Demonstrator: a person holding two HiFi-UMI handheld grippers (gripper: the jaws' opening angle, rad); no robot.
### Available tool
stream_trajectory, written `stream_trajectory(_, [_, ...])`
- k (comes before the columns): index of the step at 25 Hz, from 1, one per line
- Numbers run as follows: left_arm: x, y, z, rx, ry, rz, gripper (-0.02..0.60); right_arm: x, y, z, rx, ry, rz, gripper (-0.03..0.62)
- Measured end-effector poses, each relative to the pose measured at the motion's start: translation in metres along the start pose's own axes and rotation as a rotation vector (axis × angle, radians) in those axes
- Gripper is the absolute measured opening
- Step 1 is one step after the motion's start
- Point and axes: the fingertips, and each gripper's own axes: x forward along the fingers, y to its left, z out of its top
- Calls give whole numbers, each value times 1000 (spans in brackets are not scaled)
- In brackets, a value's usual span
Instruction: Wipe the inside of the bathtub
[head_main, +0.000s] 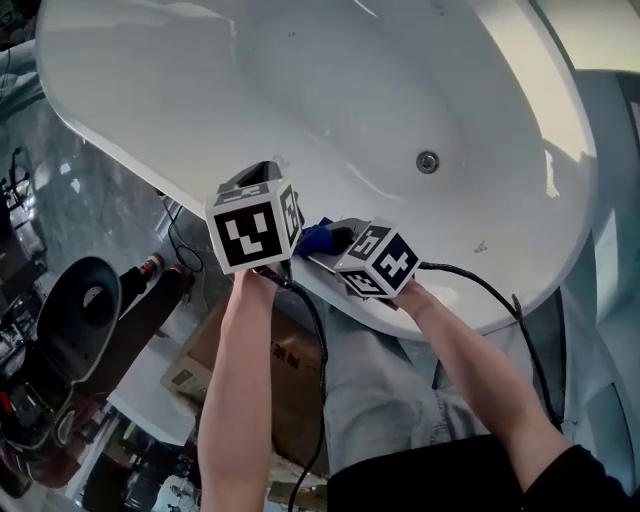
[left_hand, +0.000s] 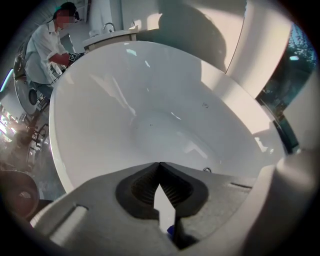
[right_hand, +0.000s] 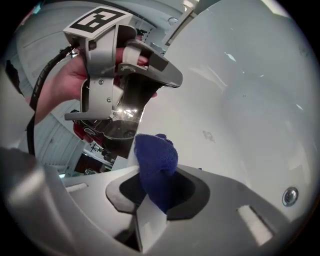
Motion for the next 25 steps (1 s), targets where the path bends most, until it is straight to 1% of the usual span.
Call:
stream_trajectory(8, [-10,-1,0,24,0,7,2,-8,25,8,-47,-8,38,84])
stream_trajectory(12, [-12,-5,-1,45,6,11,2,-12,28,11,-58,-17,32,89])
stream_trajectory(14, [-13,-7,0,51,3,9,2,-18,25,18,-55,-44,25,89])
stream_trajectory(16, [-12,-10,1,64,1,8,2,-26,19,24,-53,-66,7,91])
stream_trajectory(19, [-8,-19,3,73,0,-2,2,-41,2,26,-69,-64,-40,91])
stream_trajectory(23, [2,-35,9,90,5,-25,2,-63,-33,30,-59,-72,-110,91])
stream_trajectory(25, [9,-44,12,90,9,-43,2,-77,-51,36,-47,-104,-149,91])
